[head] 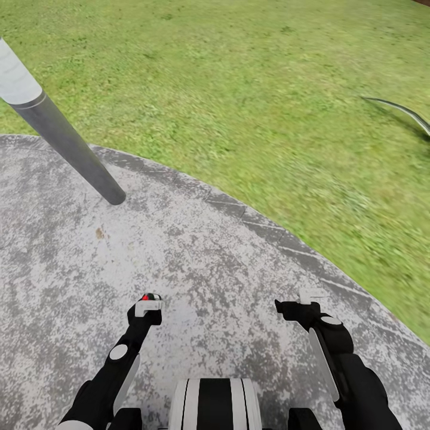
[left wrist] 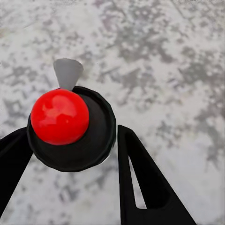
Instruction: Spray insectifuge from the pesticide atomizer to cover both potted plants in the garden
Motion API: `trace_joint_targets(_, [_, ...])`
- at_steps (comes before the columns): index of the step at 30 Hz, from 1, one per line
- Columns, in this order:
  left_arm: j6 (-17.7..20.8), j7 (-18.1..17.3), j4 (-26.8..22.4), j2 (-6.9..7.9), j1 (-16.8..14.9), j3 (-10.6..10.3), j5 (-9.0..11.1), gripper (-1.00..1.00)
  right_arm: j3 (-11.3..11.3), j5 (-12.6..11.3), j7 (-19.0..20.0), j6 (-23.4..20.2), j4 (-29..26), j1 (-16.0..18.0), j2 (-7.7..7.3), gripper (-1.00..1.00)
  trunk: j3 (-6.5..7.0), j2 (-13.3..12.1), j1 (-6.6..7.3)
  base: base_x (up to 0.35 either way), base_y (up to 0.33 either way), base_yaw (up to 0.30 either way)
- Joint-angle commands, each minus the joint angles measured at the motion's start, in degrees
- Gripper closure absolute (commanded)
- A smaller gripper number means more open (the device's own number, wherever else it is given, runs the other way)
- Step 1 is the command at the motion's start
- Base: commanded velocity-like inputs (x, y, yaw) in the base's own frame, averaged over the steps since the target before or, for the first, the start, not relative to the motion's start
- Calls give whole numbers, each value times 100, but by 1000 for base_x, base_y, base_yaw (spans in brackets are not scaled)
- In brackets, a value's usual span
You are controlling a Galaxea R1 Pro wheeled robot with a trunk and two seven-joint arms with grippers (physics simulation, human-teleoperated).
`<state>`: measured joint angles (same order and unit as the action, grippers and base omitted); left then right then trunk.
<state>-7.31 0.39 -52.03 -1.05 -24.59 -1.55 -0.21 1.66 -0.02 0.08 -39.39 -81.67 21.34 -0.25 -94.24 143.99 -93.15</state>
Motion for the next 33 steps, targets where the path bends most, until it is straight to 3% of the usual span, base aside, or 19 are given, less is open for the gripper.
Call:
trace_joint_targets(1, [-16,5,1,0,-2,-3,-6,100,-1,1,1,-27,-7,2,-1,-100,-3,1,1,0,0,0])
trace_joint_targets(16, [-16,5,0,2,-2,-12,-6,100,-5,-7,1,-29,2,2,-1,-100,-3,1,1,0,0,0])
trace_joint_targets(33, [-8,22,-21,1,3,-9,-6,100,-6,2,0,-31,-6,2,-1,-100,374,-22,45,0,0,0])
